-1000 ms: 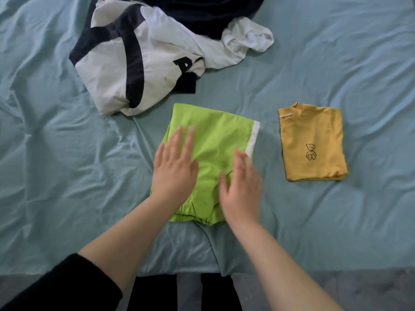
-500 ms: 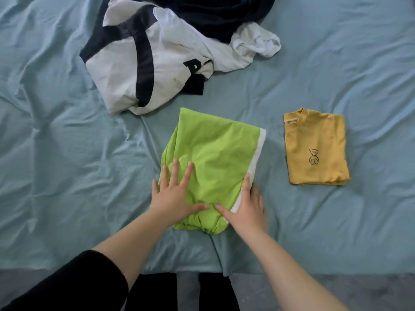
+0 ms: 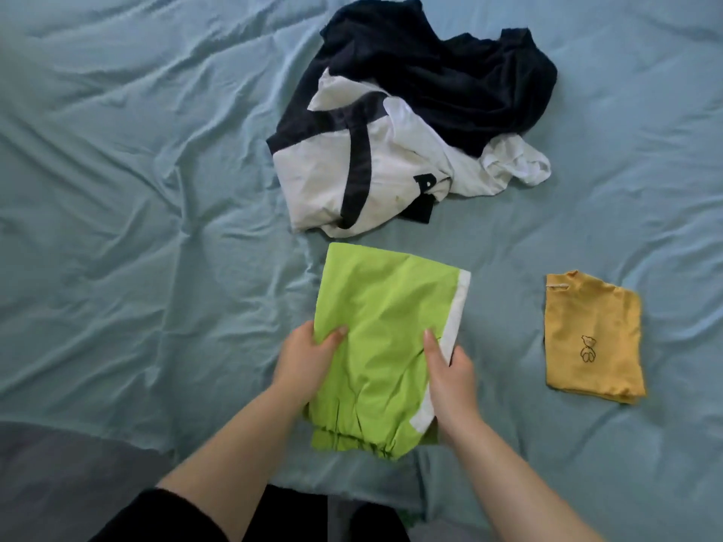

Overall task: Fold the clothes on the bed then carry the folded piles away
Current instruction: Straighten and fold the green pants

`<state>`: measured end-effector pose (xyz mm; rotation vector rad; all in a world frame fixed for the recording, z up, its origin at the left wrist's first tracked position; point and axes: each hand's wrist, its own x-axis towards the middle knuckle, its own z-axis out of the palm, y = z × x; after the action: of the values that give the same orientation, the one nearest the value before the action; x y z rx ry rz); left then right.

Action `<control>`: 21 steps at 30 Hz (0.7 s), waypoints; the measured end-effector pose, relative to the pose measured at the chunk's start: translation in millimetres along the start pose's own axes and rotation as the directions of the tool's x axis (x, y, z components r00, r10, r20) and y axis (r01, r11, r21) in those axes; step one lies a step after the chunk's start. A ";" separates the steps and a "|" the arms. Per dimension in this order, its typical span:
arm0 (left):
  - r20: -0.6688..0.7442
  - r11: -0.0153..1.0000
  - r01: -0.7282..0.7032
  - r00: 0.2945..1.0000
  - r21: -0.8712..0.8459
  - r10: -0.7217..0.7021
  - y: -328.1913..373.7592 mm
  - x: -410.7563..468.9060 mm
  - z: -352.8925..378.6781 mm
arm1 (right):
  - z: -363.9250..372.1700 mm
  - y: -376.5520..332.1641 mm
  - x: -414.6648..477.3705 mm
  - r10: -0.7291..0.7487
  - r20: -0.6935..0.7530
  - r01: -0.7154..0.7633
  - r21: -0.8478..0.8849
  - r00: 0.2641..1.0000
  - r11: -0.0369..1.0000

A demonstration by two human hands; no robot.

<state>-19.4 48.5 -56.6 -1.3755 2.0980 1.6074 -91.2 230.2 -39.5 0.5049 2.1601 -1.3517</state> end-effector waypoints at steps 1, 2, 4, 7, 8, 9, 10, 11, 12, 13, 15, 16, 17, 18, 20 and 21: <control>-0.030 0.999 0.026 0.999 -0.026 -0.027 -4.4 -2.9 -22.5 | 14.7 -6.9 -9.0 0.005 0.073 -0.006 0.011 0.997 1.000; -0.055 0.998 0.052 0.997 -0.043 -0.054 -8.0 -4.1 -46.3 | 30.8 -14.5 -17.5 0.015 0.163 -0.019 0.022 0.986 1.000; -0.094 0.994 0.102 0.990 -0.050 -0.106 -14.0 0.5 -95.8 | 65.1 -28.5 -32.4 0.035 0.369 -0.031 -0.018 0.929 0.999; -0.007 0.987 0.144 0.989 -0.072 -0.145 -14.6 19.5 -169.2 | 118.2 -51.5 -45.4 0.032 0.554 0.040 -0.118 0.832 0.992; 0.049 0.983 0.151 0.988 -0.100 -0.147 -11.9 27.8 -191.6 | 136.3 -59.9 -46.8 0.010 0.576 0.064 -0.107 0.817 0.992; 0.090 0.982 0.147 0.987 -0.122 -0.137 -8.5 37.0 -211.9 | 154.6 -68.1 -47.9 -0.021 0.583 0.083 -0.080 0.812 0.993; 0.105 0.985 0.124 0.988 -0.119 -0.112 -5.9 47.8 -229.5 | 173.3 -76.1 -48.3 -0.056 0.577 0.102 -0.048 0.815 0.994; 0.089 0.992 0.088 0.993 -0.091 -0.080 -4.4 60.1 -244.6 | 192.1 -82.7 -47.6 -0.092 0.562 0.122 -0.015 0.822 0.992; 0.043 0.998 0.047 0.998 -0.045 -0.045 -3.3 73.1 -257.5 | 211.3 -87.7 -46.0 -0.125 0.546 0.140 0.013 0.828 0.990; -0.024 1.000 0.007 1.000 0.019 -0.006 -3.3 86.7 -268.1 | 229.8 -90.6 -43.4 -0.144 0.535 0.150 0.033 0.833 0.988; -0.137 0.988 -0.040 0.989 0.150 0.061 -8.2 113.9 -280.2 | 262.2 -93.3 -34.1 -0.130 0.555 0.145 0.017 0.822 0.989; -0.156 0.977 -0.026 0.986 0.210 0.060 -12.7 125.7 -282.2 | 275.5 -94.2 -28.1 -0.094 0.586 0.136 -0.028 0.805 0.990; -0.144 0.958 0.019 0.989 0.287 0.023 -19.1 135.5 -282.0 | 285.3 -93.9 -21.3 -0.051 0.617 0.137 -0.093 0.785 0.986; -0.110 0.922 0.073 0.993 0.380 -0.033 -25.5 142.5 -279.0 | 291.5 -93.7 -15.0 -0.019 0.639 0.154 -0.156 0.769 0.976; -0.028 0.833 0.134 0.990 0.536 -0.141 -37.7 146.3 -265.5 | 295.4 -92.1 -5.7 0.003 0.658 0.189 -0.221 0.753 0.957; -0.023 0.802 0.143 0.987 0.579 -0.160 -41.1 142.5 -256.2 | 293.5 -90.7 -2.9 0.006 0.665 0.195 -0.227 0.747 0.954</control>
<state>28.1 -243.5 -66.7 -1.2423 2.1351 0.8003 -69.3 -73.8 -77.7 -0.1975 1.7326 -1.0228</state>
